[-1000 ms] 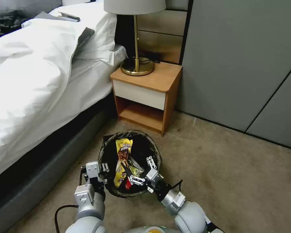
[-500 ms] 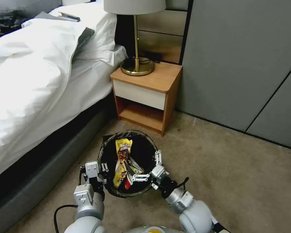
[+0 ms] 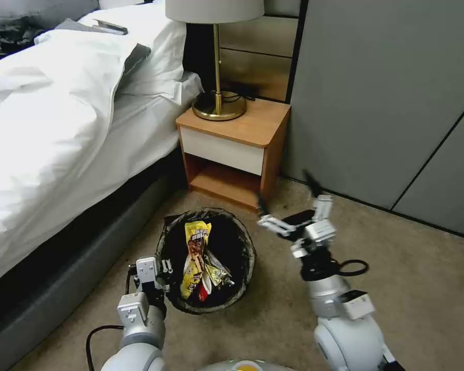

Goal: Pick up the trash bin, then pick up the garbage from the floor and place it into the trash bin.

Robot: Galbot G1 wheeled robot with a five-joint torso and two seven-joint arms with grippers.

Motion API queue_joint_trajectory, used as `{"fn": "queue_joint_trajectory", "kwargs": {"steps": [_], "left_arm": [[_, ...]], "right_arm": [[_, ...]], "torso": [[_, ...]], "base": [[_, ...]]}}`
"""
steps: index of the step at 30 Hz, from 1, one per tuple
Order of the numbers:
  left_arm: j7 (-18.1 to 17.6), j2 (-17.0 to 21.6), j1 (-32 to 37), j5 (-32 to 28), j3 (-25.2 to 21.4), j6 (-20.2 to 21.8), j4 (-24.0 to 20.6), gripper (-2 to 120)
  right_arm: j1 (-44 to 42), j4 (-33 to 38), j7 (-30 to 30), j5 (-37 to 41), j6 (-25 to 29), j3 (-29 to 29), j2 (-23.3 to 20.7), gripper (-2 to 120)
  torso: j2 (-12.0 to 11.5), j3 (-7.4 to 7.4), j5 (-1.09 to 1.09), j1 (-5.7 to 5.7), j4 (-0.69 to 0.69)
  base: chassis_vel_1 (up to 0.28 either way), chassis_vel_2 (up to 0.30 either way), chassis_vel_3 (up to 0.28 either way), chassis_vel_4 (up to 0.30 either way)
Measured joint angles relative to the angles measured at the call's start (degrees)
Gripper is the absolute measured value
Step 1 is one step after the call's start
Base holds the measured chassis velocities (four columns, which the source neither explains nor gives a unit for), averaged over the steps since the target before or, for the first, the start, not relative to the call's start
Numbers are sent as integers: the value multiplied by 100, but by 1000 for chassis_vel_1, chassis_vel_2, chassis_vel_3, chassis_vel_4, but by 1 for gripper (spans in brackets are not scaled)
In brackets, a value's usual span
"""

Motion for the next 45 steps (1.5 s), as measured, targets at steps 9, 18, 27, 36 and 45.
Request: {"fn": "queue_joint_trajectory", "kwargs": {"steps": [9, 18, 27, 36, 45], "left_arm": [[-30, 1, 38, -58, -5, 0, -73, 0], [-37, -20, 68, -55, -5, 14, -118, 0], [-39, -29, 83, -37, 2, 21, -124, 0], [-40, -29, 94, -29, 1, 26, -141, 0], [-41, -31, 98, -28, 5, 29, -142, 0]], "right_arm": [[-246, -357, 65, 64, 364, 270, 43, 100], [-84, -441, 286, 135, 408, 197, 61, 100], [-45, -474, 287, 119, 415, 200, 59, 100], [-69, -520, 192, 95, 505, 193, 70, 100], [-78, -542, 99, 132, 578, 175, 64, 100]], "torso": [[0, 0, 0, 0, 1], [0, 0, 0, 0, 0], [0, 0, -1, 0, 0], [0, 0, 0, 0, 0], [0, 0, -1, 0, 1]], "base": [[0, 0, 0, 0], [0, 0, 0, 0], [5, 6, 5, 1], [62, 62, 56, 52], [108, 93, 101, 92]]}}
